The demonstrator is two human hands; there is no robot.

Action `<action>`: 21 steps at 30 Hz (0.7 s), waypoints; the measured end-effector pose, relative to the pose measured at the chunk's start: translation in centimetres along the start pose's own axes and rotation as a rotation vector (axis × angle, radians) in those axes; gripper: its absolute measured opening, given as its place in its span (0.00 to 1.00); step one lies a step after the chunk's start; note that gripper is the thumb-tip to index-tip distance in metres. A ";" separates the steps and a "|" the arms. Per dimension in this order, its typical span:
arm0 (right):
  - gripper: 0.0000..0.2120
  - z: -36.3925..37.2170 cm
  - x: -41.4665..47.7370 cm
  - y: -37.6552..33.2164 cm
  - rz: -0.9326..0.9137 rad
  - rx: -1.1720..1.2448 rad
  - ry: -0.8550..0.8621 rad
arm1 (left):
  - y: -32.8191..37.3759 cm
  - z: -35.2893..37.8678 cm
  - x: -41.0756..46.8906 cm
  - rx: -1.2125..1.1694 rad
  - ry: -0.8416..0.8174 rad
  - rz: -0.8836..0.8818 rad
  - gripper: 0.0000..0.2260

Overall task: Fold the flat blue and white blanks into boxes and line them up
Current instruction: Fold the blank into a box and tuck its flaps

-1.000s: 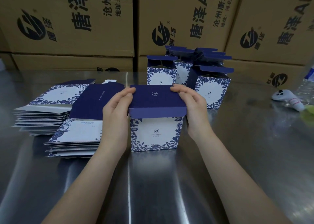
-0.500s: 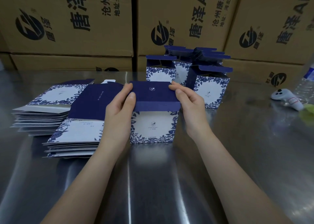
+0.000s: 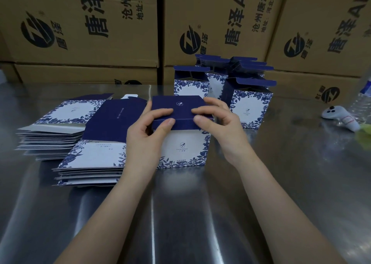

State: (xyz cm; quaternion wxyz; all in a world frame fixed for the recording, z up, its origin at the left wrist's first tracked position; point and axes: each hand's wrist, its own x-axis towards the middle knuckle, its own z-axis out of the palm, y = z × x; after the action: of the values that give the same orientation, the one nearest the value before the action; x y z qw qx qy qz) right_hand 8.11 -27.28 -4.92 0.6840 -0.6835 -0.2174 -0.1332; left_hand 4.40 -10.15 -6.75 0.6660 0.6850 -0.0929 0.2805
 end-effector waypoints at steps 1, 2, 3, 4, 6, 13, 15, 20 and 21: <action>0.09 -0.1 -0.1 0.0 0.000 -0.006 -0.031 | -0.1 0.0 0.0 -0.012 -0.002 0.000 0.14; 0.10 -0.2 -0.1 0.0 0.001 -0.012 -0.041 | -0.1 0.0 -0.1 -0.026 -0.007 0.001 0.14; 0.11 -0.2 -0.1 0.0 0.004 -0.014 -0.039 | -0.1 0.0 -0.1 -0.035 -0.013 0.002 0.15; 0.11 -0.2 -0.1 -0.1 0.006 -0.018 -0.029 | -0.1 0.0 -0.1 -0.038 -0.016 0.003 0.15; 0.11 -0.1 -0.1 -0.2 0.004 -0.019 -0.006 | -0.1 0.0 -0.1 -0.033 -0.011 0.008 0.16; 0.11 0.9 -0.3 -0.3 -0.050 -0.012 0.043 | 0.0 0.2 -0.3 0.015 0.067 0.057 0.13; 0.12 1.0 -0.3 -0.4 -0.060 -0.005 0.045 | 0.1 0.2 -0.3 0.017 0.070 0.054 0.14; 0.12 1.1 -0.4 -0.2 -0.073 -0.008 0.009 | 0.5 0.1 -0.4 0.022 0.026 0.074 0.12; 0.13 1.1 -0.4 -0.2 -0.069 -0.011 0.000 | 0.5 0.1 -0.4 0.021 0.020 0.067 0.12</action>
State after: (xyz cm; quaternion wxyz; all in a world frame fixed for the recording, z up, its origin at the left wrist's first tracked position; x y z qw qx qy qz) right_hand 7.58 -26.27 -4.98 0.6753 -0.6792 -0.2400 -0.1580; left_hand 3.83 -10.37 -6.52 0.6499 0.6856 -0.1061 0.3104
